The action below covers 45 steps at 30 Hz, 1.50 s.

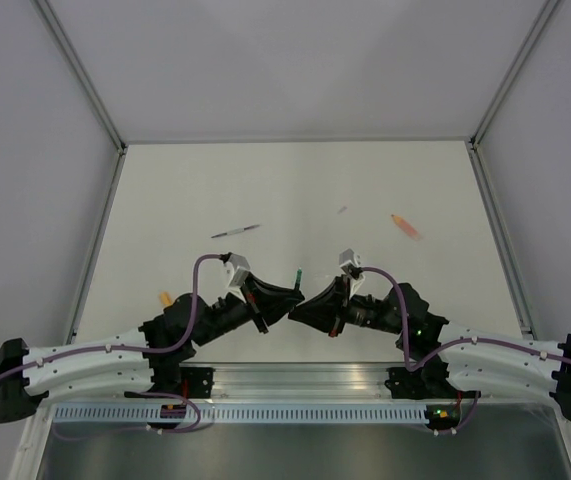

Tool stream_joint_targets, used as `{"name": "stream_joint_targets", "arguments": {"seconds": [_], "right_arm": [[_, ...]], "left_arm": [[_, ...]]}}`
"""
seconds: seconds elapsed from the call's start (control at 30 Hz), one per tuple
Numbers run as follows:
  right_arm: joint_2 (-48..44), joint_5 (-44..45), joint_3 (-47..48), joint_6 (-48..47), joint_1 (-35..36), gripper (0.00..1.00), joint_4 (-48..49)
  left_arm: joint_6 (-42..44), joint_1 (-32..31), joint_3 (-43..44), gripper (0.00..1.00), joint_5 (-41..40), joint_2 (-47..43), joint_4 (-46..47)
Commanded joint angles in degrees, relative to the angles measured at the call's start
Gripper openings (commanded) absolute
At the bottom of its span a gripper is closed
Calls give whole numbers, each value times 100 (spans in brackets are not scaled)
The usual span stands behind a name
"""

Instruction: Insert the pens into the pen caps

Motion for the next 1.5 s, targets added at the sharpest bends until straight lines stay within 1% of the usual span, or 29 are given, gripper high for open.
{"name": "stream_joint_targets", "arguments": {"seconds": [0.0,0.03,0.1,0.13,0.17,0.2,0.27,0.3,0.33,0.4,0.43,0.5,0.53,0.57,0.6,0.63,0.67,0.7,0.77,0.83,0.87,0.9,0.97,1.0,1.07,1.1,1.2,1.33,1.47], "right_arm": [[-84,65,160,40,-2,0,95],[-84,73,177,14,-2,0,26],[-84,73,230,-30,-2,2,-89],[-84,73,308,-56,-2,9,-263],[-102,99,361,-83,7,22,-430],[-163,169,449,-222,7,44,-641],[-294,284,704,-451,7,54,-1501],[-443,615,818,-748,7,60,-1861],[-505,879,1036,-899,-2,61,-2587],[-690,1520,1161,-1163,7,61,-3093],[-708,2185,1196,-1225,-2,61,-3313],[-517,2830,1502,-1383,-2,61,-3934],[-367,3642,1696,-1462,7,61,-4261],[-174,4146,1889,-1411,-2,61,-4630],[306,4691,2283,-1262,-11,60,-4947],[555,5166,2461,-695,-28,60,-5541],[810,5676,2610,-333,-63,60,-5782],[1291,5820,2742,71,-107,62,-5967],[1724,5918,3077,1036,-125,63,-6443],[2331,6110,3428,1907,-168,58,-7030],[2559,6285,3577,3322,-221,55,-7450],[3049,6148,4014,3980,-422,48,-8316],[3596,5640,4499,4879,-668,46,-9033],[4147,5132,4980,5361,-826,44,-9585],[4894,4760,5466,5576,-898,42,-9949],[5117,4523,5903,5647,-898,42,-10142],[5723,4319,6494,5979,-898,42,-10389],[5787,4352,6646,6567,-960,44,-10443],[5340,4565,6251,7307,-969,51,-10347]], "left_arm": [[135,-25,281,7,504,143,61],[161,-25,281,3,487,152,61],[153,-25,281,2,365,108,8],[135,-25,272,2,190,82,-18],[127,-25,272,2,101,29,-105],[127,-25,264,2,5,-76,-150],[127,-25,255,2,-355,-226,-360],[74,-25,255,2,-557,-400,-483],[30,-25,246,2,-1055,-506,-606],[3,-25,211,2,-1558,-726,-922],[21,-25,185,2,-1918,-962,-976],[126,-25,106,2,-2227,-1218,-1116],[144,-25,88,2,-2533,-1454,-1187],[153,-25,44,2,-2676,-1570,-1213],[179,-25,-52,2,-2816,-1693,-1214],[171,-25,-105,2,-3087,-1798,-1214],[153,-25,-158,2,-3195,-2000,-1222],[153,-25,-228,2,-3291,-2089,-1223],[162,-25,-290,2,-3432,-2282,-1214],[188,-25,-316,2,-3547,-2362,-1240],[205,-25,-325,2,-3608,-2388,-1249],[206,-25,-325,2,-3722,-2397,-1258],[223,-25,-325,2,-3784,-2388,-1267],[206,-25,-334,2,-3811,-2380,-1267],[179,-25,-334,2,-3785,-2388,-1275],[179,-25,-334,2,-3767,-2406,-1284],[170,-25,-352,2,-3767,-2458,-1310],[153,-25,-413,2,-3776,-2599,-1284],[100,-25,-448,2,-3793,-2687,-1302]]}}
